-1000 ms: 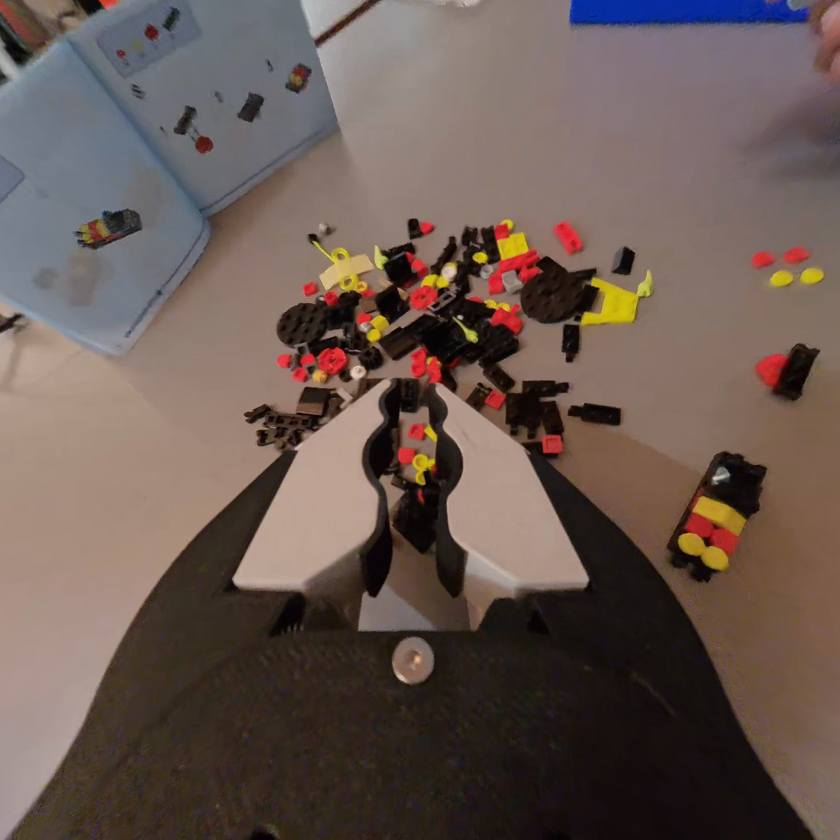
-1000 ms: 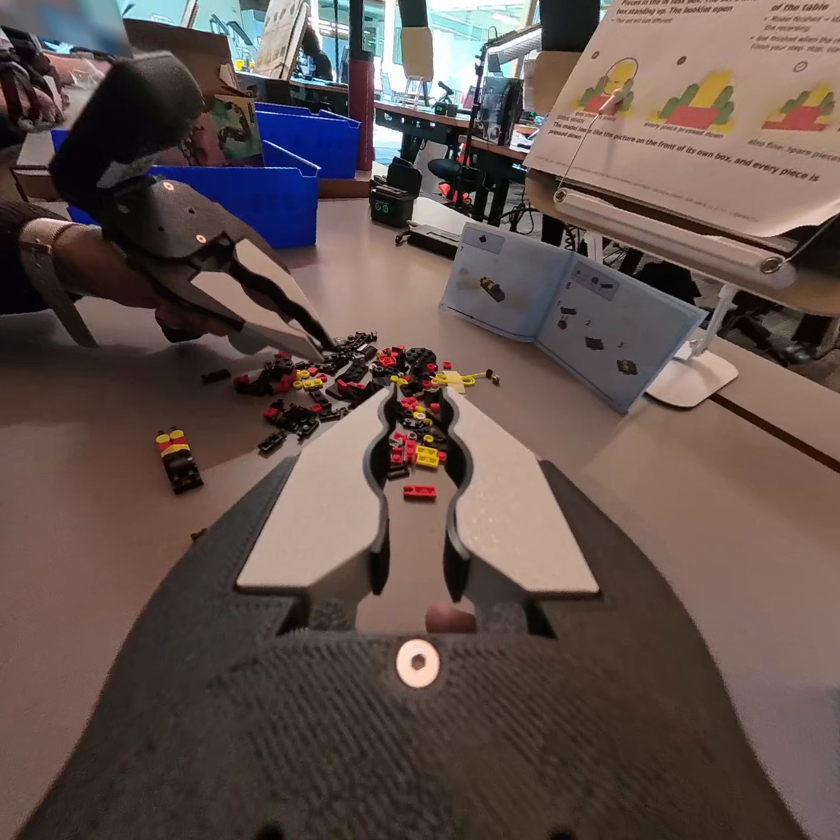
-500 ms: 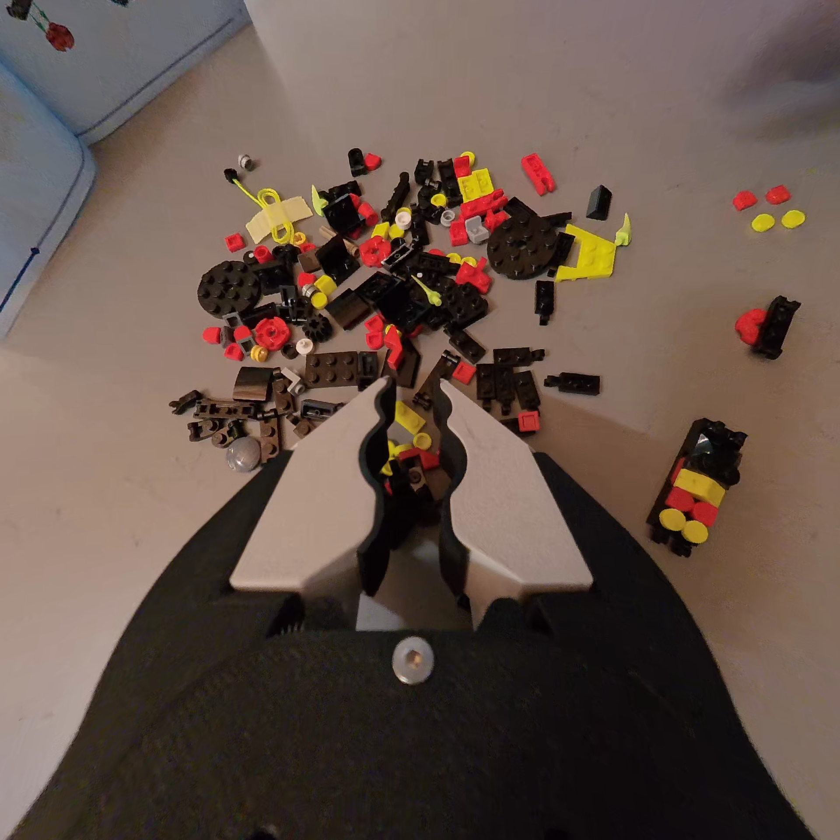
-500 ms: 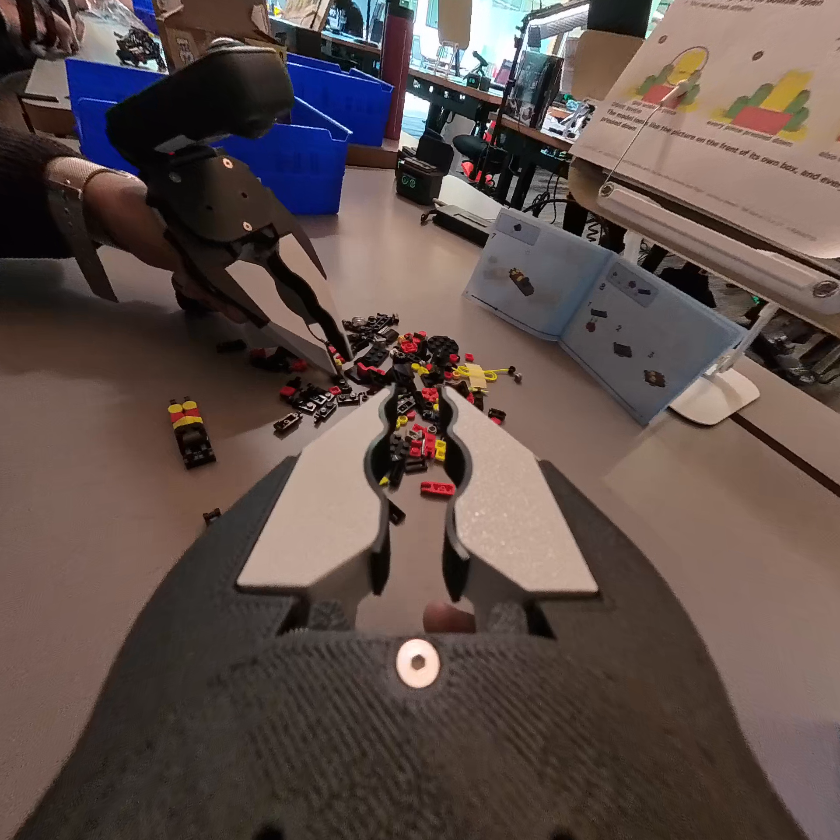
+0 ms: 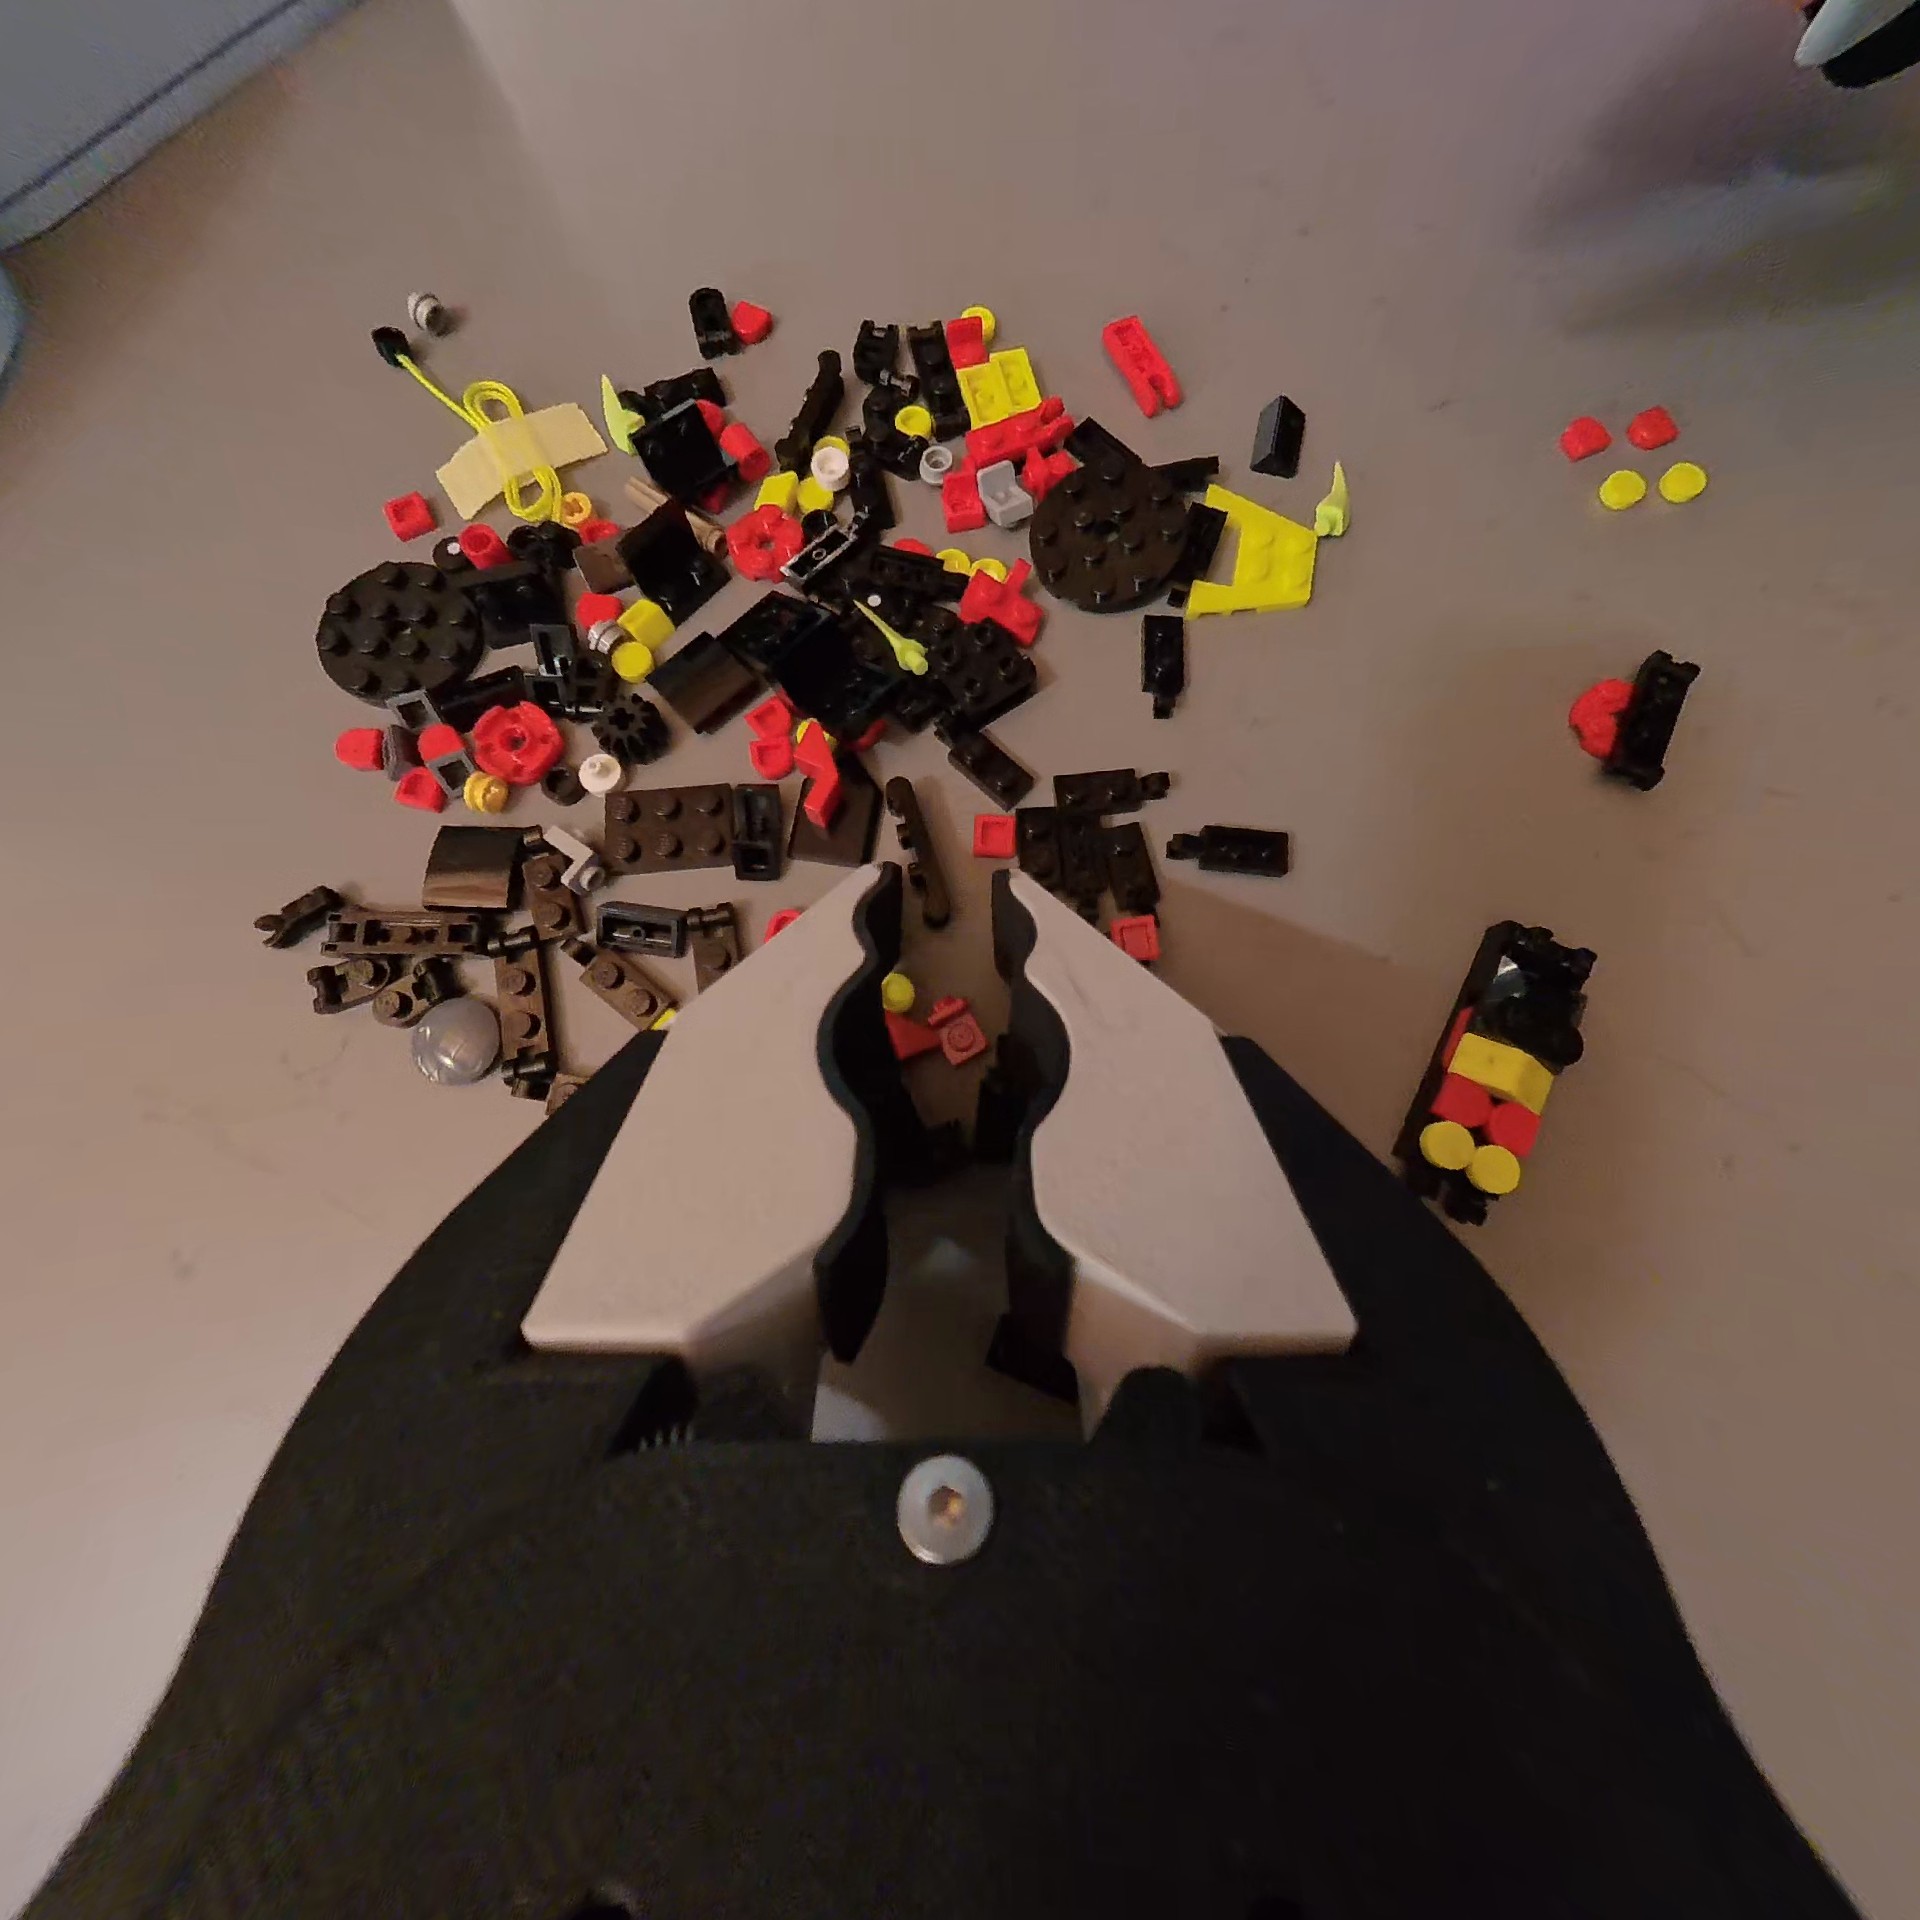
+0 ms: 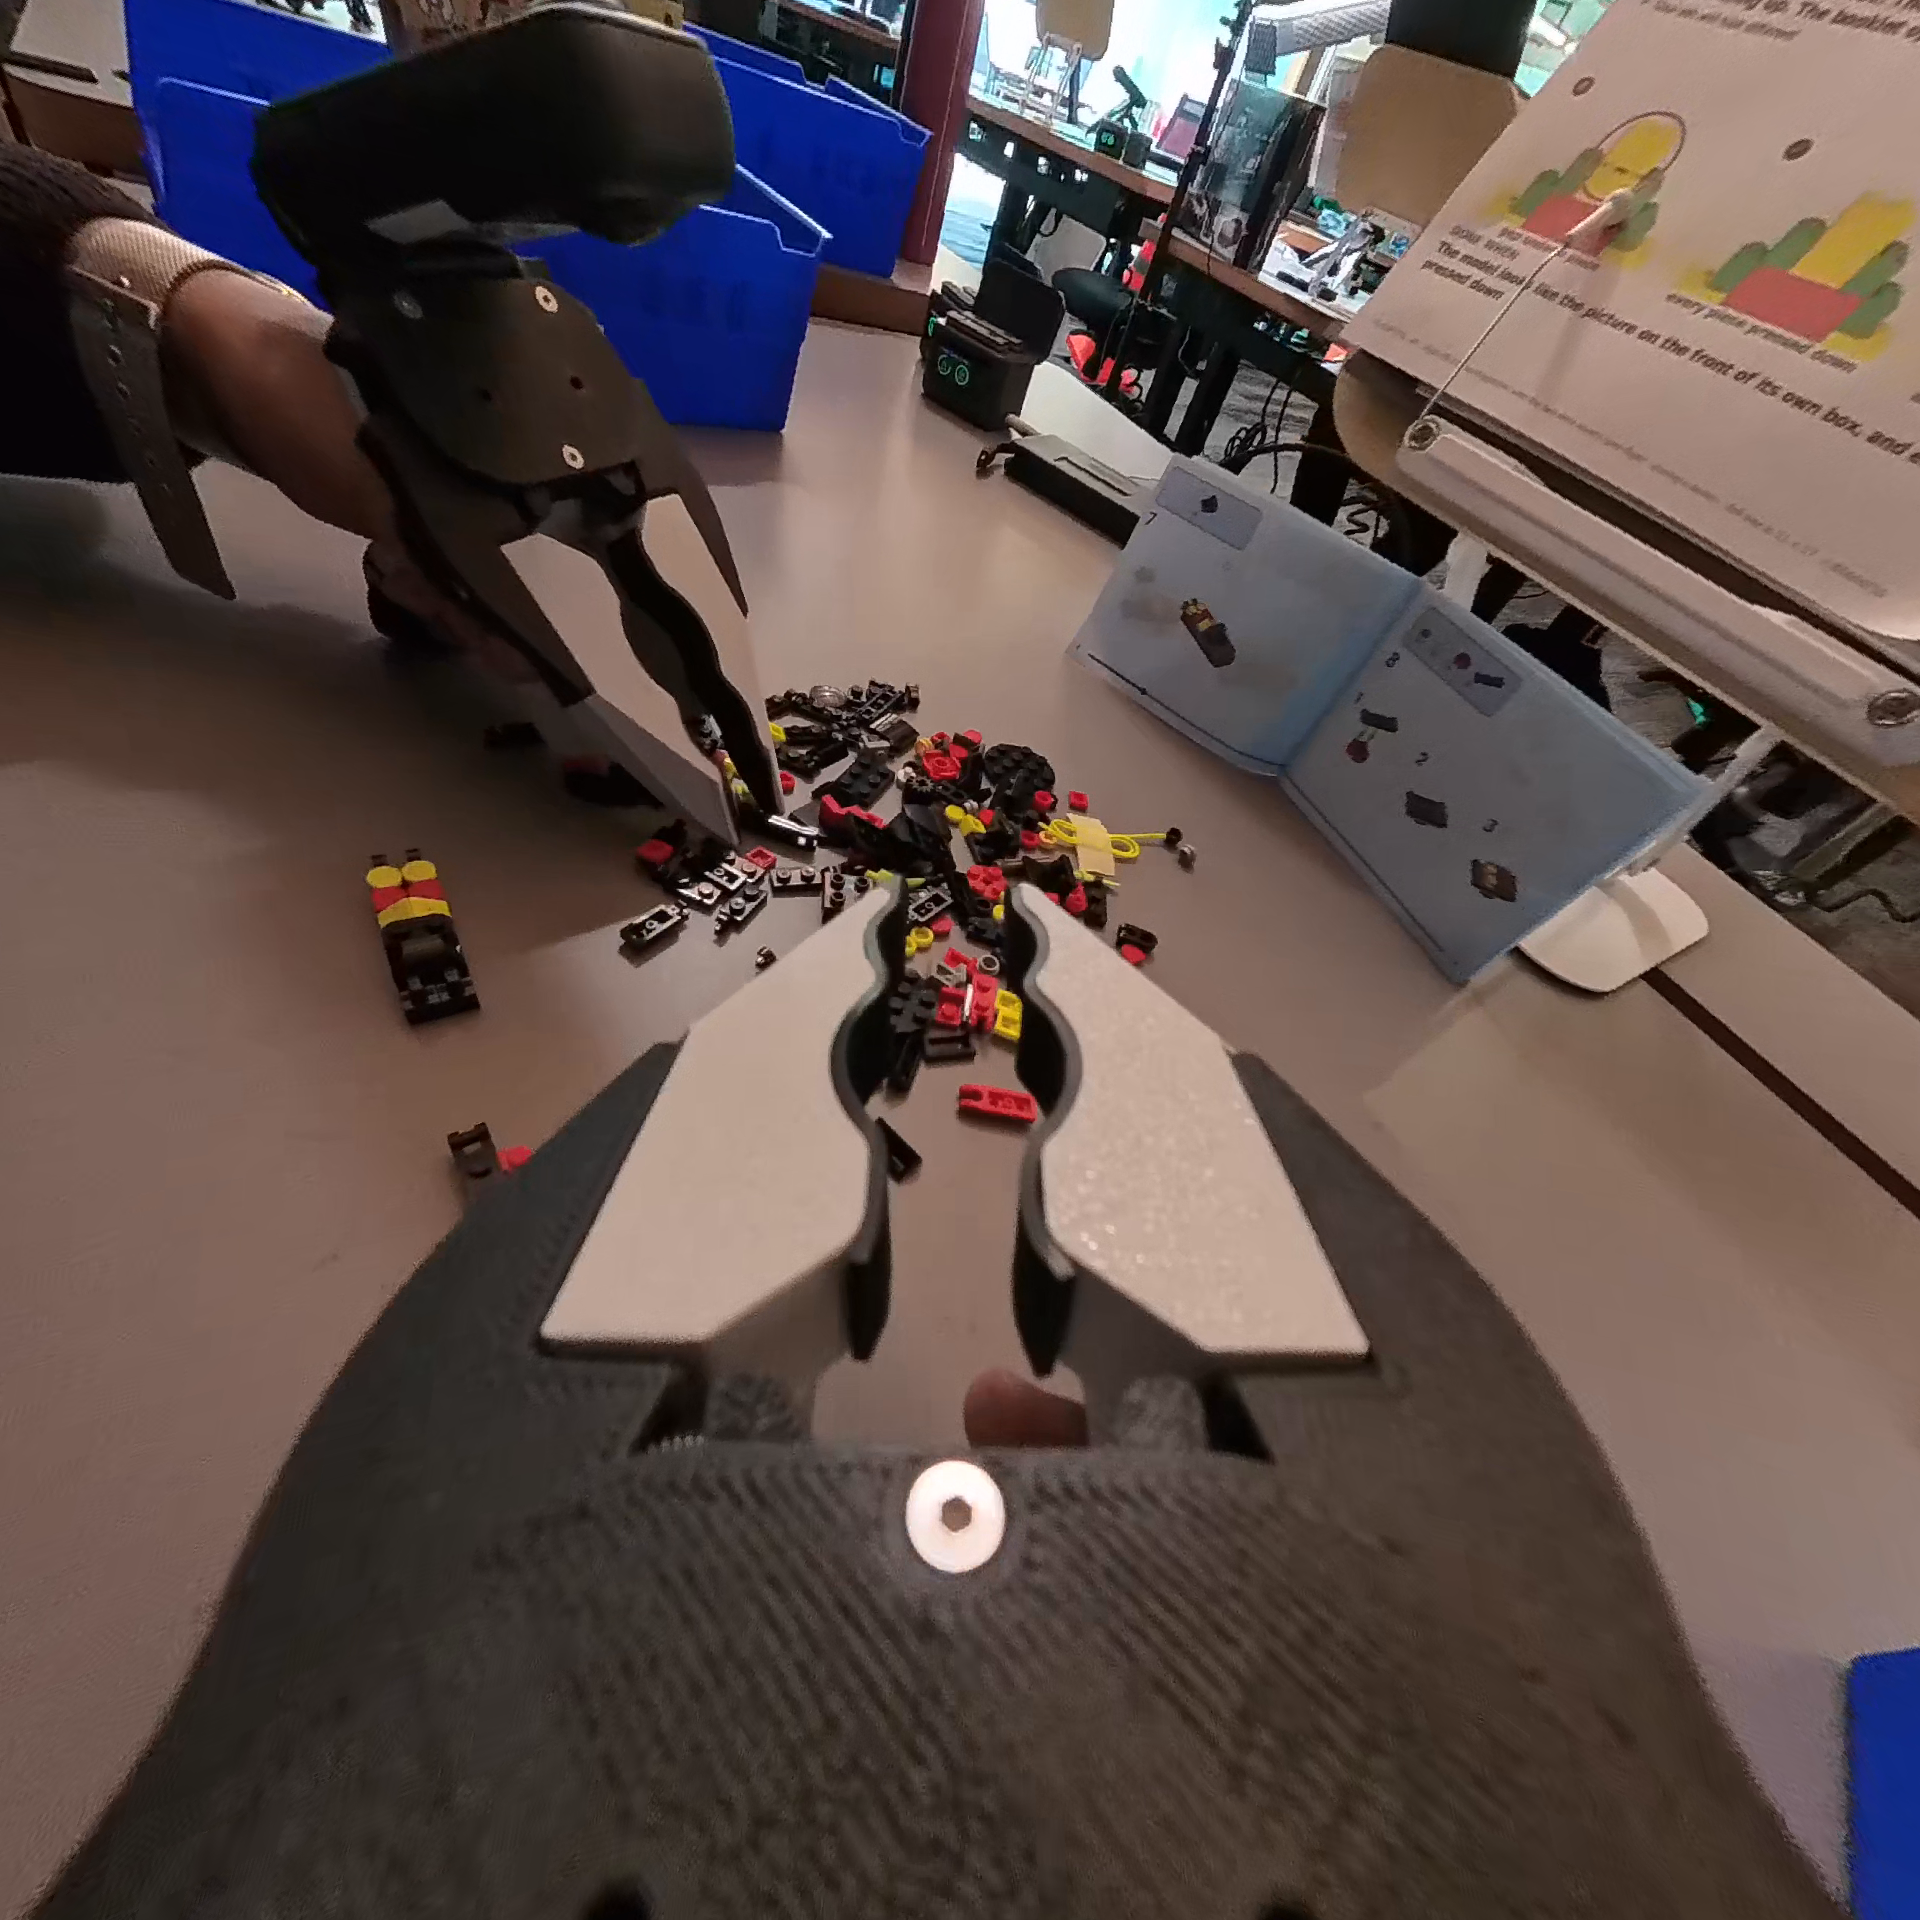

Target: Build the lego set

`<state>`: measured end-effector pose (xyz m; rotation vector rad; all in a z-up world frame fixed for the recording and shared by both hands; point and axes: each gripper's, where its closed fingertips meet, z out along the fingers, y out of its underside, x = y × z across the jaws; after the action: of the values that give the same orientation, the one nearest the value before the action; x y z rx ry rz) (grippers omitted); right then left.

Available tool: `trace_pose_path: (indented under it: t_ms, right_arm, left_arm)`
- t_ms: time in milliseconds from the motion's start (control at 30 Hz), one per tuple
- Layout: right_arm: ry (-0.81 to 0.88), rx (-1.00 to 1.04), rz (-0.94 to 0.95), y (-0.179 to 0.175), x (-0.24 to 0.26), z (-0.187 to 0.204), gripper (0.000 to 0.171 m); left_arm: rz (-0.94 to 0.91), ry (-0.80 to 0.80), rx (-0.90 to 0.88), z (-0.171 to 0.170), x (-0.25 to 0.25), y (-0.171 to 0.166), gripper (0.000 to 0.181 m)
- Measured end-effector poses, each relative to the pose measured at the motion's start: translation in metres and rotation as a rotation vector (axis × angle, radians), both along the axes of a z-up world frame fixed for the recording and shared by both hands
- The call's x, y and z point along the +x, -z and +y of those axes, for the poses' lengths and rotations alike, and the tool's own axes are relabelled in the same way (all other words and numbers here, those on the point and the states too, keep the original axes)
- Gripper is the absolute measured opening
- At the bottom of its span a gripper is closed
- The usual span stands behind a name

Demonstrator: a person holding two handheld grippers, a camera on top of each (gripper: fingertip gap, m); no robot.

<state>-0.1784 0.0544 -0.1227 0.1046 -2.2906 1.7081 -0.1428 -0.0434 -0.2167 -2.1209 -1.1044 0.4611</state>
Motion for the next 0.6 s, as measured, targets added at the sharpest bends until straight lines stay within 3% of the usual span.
trace_pose_path:
  t_ms: [133,433,533,600]
  right_arm:
    - [-0.004,0.012,0.019,0.001,0.002,-0.001,0.016]
    - [-0.005,0.012,0.002,0.002,0.003,-0.001,0.015]
    - [-0.064,0.014,-0.136,0.004,0.014,-0.003,0.009]
    - [-0.112,0.044,-0.272,0.011,0.023,-0.004,0.020]
  left_arm:
    - [0.002,-0.005,-0.001,-0.001,-0.001,0.000,0.004]
    - [0.107,-0.006,0.006,0.000,-0.007,-0.017,0.003]
    - [0.173,0.041,0.009,0.007,-0.005,-0.027,0.004]
    - [0.206,0.069,0.024,0.013,-0.003,-0.034,0.004]
